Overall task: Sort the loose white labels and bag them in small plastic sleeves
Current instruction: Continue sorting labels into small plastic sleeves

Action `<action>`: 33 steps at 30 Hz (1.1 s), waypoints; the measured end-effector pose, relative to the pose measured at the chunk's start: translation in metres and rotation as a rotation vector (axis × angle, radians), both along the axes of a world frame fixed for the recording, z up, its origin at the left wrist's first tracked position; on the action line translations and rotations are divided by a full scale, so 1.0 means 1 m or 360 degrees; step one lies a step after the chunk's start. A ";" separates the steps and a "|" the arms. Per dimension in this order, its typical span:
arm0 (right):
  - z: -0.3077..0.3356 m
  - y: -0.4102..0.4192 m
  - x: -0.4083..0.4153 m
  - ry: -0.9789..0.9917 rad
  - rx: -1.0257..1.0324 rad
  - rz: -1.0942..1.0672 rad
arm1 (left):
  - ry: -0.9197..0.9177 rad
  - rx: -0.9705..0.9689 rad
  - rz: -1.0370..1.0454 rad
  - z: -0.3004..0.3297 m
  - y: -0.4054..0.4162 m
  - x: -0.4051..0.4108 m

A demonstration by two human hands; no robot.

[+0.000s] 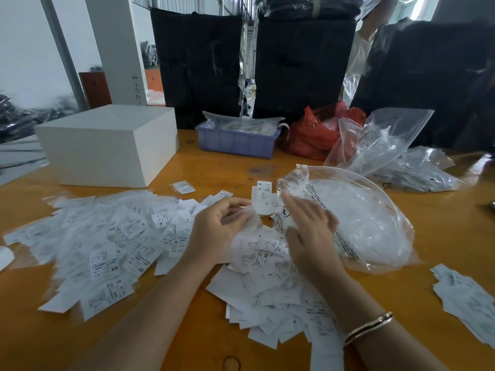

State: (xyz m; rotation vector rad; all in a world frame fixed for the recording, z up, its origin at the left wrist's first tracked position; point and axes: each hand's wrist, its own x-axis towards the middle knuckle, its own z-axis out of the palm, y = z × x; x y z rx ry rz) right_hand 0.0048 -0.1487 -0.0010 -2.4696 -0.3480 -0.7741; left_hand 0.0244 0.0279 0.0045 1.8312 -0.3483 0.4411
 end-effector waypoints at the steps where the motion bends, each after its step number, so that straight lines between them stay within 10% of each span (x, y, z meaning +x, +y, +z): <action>1: 0.002 -0.008 0.004 -0.0162 0.0161 -0.0155 | -0.0018 0.0022 0.0144 0.000 0.003 0.001; 13: -0.004 -0.059 0.024 0.0542 -0.0132 -0.0840 | 0.0054 0.1261 0.1121 -0.008 0.026 0.009; 20: 0.000 -0.057 0.020 0.0104 0.0203 -0.0841 | -0.0585 0.0963 0.0559 -0.006 0.007 0.003; 24: 0.006 -0.041 0.011 -0.0313 0.0225 -0.0432 | -0.0433 0.0736 -0.0002 -0.008 0.000 -0.001; 33: 0.000 -0.001 0.002 -0.0078 0.0206 0.0282 | -0.0099 0.0311 -0.0324 -0.005 -0.004 -0.006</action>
